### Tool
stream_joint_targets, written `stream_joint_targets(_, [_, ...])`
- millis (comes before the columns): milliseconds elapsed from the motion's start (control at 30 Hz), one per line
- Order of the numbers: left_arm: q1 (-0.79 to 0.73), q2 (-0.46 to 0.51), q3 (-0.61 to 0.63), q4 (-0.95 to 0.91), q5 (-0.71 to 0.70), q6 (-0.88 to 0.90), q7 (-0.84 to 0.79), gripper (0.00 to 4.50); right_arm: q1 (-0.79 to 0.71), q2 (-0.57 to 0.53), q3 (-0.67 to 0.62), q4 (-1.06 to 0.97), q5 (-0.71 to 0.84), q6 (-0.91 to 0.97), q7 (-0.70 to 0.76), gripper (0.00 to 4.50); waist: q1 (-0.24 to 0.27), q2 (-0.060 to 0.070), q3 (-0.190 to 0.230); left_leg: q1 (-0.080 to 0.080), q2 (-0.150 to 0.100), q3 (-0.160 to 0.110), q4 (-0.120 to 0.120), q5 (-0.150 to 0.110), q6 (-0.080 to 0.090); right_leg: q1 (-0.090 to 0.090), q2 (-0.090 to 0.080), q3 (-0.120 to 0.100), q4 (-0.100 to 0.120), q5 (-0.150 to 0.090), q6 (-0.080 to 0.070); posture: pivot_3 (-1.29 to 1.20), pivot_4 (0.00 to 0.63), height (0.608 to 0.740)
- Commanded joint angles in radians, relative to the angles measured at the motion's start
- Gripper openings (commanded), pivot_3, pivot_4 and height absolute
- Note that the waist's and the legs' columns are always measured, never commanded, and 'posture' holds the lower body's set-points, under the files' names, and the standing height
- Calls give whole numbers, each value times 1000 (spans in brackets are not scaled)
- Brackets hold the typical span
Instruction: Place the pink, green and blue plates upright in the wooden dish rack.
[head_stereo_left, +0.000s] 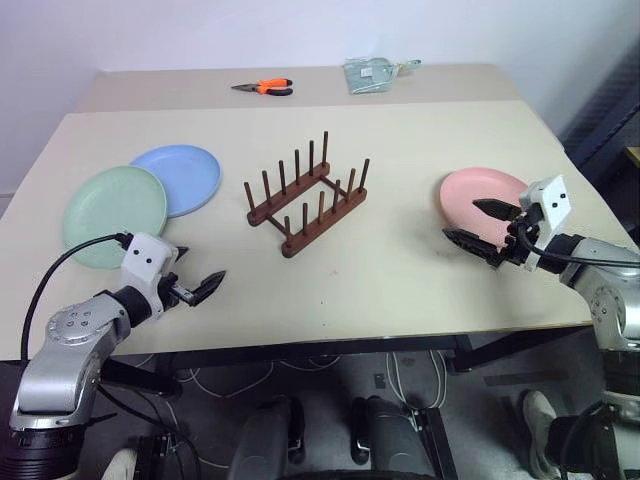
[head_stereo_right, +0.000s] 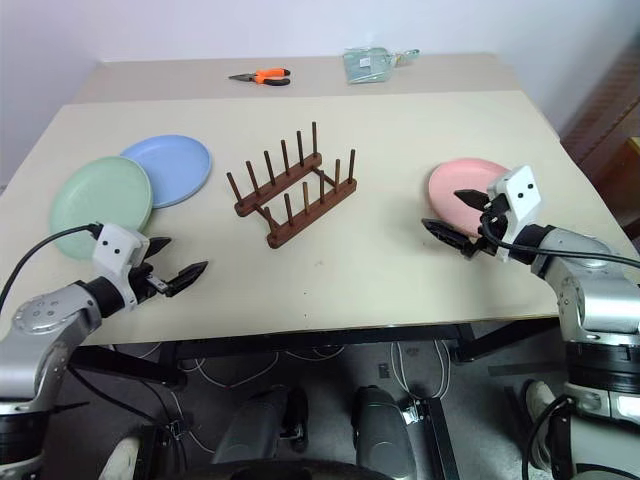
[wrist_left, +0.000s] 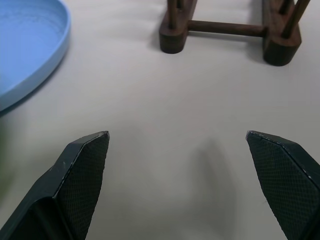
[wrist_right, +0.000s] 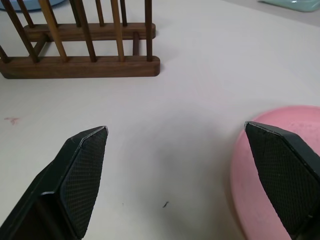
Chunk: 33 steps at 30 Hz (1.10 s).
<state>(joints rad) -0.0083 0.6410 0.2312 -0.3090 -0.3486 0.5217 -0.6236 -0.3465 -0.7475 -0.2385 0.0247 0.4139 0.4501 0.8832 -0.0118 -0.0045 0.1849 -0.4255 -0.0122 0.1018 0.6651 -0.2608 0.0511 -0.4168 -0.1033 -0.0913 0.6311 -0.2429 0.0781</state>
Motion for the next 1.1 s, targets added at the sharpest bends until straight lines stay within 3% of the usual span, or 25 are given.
stream_joint_targets(33, [-16, -14, -19, -47, -3, 2, 17, 4500, -26, 11, 8, -30, -4, -28, -16, 4469, 0, 0, 0, 0, 0, 0, 0, 0, 0, 0, 0, 0, 0, 0, 0, 0, 150, 740])
stream_joint_targets(367, [-12, -43, -79, -87, -10, 23, 23, 4500, 21, 40, 53, -115, -11, -20, -54, 4469, 1, 0, 0, 0, 0, 0, 0, 0, 1, 0, 0, 0, 0, 0, 0, 0, 150, 740])
stream_joint_targets(600, [-63, -47, -226, -50, 51, -8, -14, 4500, 54, 93, 89, -176, -7, -17, -97, 4469, 5, 0, 0, 0, 0, 0, 0, 1, 1, 0, 0, 0, 0, 0, 0, 0, 150, 740])
stream_joint_targets(700, [-119, -65, -282, 15, 91, -20, -11, 4500, 63, 110, 98, -215, 4, 5, -112, 4469, 3, 0, 0, 0, 0, 0, 0, 1, 2, 0, 0, 0, 0, 0, 0, 0, 150, 740])
stream_joint_targets(900, [-320, -208, -409, 282, 179, -92, 7, 4500, 80, 130, 111, -247, 0, 10, -132, 4469, 22, 1, -1, 0, -1, 0, 1, 1, 3, 1, 0, 0, 0, 0, 0, 0, 150, 740])
stream_joint_targets(1067, [-438, -306, -433, 455, 201, -148, -2, 4500, 106, 136, 112, -266, -13, -1, -151, 4469, 26, 1, -2, 0, -2, 0, 2, 0, 4, 2, 1, 0, 0, 1, 2, 0, 150, 740])
stream_joint_targets(1100, [-447, -313, -434, 471, 203, -161, -11, 3982, 112, 136, 111, -273, -14, -1, -156, 4500, 26, 1, -2, 0, -2, 1, 2, 0, 5, 2, 1, 0, 0, 1, 2, 0, 150, 740])
